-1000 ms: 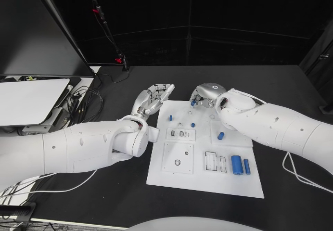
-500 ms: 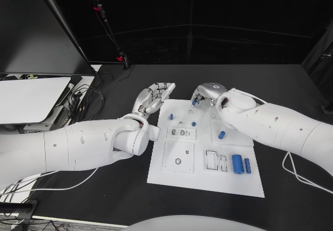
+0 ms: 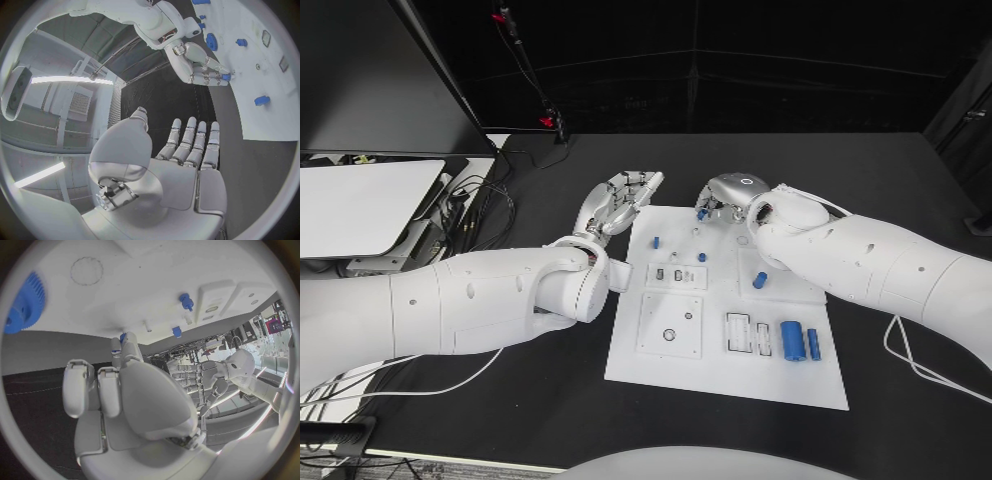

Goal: Assemble the parts on the task board

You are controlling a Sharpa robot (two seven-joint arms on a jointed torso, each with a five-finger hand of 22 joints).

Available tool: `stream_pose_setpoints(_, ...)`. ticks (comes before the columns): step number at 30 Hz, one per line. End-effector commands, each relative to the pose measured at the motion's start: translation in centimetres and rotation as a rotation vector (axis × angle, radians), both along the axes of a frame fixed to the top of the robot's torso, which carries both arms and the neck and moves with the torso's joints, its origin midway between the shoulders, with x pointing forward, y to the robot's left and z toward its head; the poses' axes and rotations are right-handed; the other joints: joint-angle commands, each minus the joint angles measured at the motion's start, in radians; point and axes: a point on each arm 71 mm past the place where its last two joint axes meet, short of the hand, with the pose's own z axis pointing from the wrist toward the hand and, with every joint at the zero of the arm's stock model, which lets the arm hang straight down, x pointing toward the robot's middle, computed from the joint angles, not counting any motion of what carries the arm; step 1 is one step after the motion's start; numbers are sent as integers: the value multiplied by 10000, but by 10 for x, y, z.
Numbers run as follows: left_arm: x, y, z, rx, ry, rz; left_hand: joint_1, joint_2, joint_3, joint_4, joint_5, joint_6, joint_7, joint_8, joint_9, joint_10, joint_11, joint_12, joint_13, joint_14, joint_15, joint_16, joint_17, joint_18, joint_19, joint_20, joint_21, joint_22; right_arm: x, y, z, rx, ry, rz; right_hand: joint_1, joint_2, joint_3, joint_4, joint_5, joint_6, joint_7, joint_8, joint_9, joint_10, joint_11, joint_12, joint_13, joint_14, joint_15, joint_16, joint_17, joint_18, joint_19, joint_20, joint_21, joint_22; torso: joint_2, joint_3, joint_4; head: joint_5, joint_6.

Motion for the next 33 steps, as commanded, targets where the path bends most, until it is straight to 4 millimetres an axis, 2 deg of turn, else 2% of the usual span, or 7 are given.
stream_pose_setpoints(1,-7,-2,22,-542,-3097,-391,31,45,-53,-6,55,46,1482,43,-11,23,9,49,-4,69,17,27,-1,25,27,24,48,11,0,0,-1,-171,154,9,22,-80,-24,76,38,85,185,-66,-6,-29,50,-64,3,608,69,-7,-23,-10,-3,67,-1,426,3,-1,0,-10,-7)
stream_pose_setpoints(8,-6,-2,22,-538,-3076,-390,40,53,-55,-6,61,45,1482,42,-13,21,10,49,-4,69,19,27,-1,24,24,24,49,11,0,1,-2,-232,256,-35,-63,-166,-92,107,36,-221,142,-319,-34,-331,35,-116,-5,600,63,-21,-60,-6,-9,61,-6,429,3,1,1,18,-31)
stream_pose_setpoints(11,-6,-2,22,-534,-3066,-386,59,69,-59,-7,72,43,1483,41,-18,17,11,50,-4,68,23,26,-1,21,22,25,52,11,0,1,-2,-266,307,-95,-198,-302,-211,128,23,-614,151,-580,-58,-700,83,-125,-11,587,86,-44,-128,-1,-28,61,-22,405,4,-2,-1,27,-39)
stream_pose_setpoints(17,-6,-1,22,-525,-3040,-380,59,69,-59,-7,72,43,1483,41,-18,17,11,50,-4,68,23,26,-1,21,22,25,52,11,1,-1,-2,-219,261,-106,-904,-694,-552,115,39,-1763,-165,-1249,-56,-1732,383,-107,8,477,289,-202,-615,62,-237,275,-201,91,3,-1,-3,23,-48)
stream_pose_setpoints(22,-5,-1,21,-518,-3023,-377,78,82,-64,-8,83,40,1483,39,-22,12,12,51,-5,68,29,26,-1,17,19,28,55,11,0,-3,2,297,-146,27,-1499,-926,-540,85,37,-2624,-306,-1252,-47,-2164,464,-60,37,421,315,-286,-838,118,-358,353,-329,-112,-2,1,-16,42,-41)
stream_pose_setpoints(27,-5,-1,21,-520,-3010,-380,78,82,-64,-8,83,40,1483,39,-22,12,12,51,-5,68,29,26,-1,17,19,28,55,11,-3,-10,10,1614,-720,85,-1838,-1104,-285,82,35,-2566,-161,-1187,0,-2169,500,-4,58,389,351,-342,-987,131,-371,378,-371,-164,-3,5,-6,13,-10)
stream_pose_setpoints(33,-5,1,21,-500,-2997,-346,86,88,-67,-8,87,38,1483,37,-24,10,13,51,-5,69,32,26,-1,15,17,29,55,11,-15,-32,20,3839,-510,-374,-1910,-1051,38,38,33,-2000,527,-1008,85,-2043,542,45,58,402,430,-330,-955,138,-360,451,-388,-190,-31,-10,-37,-53,29)
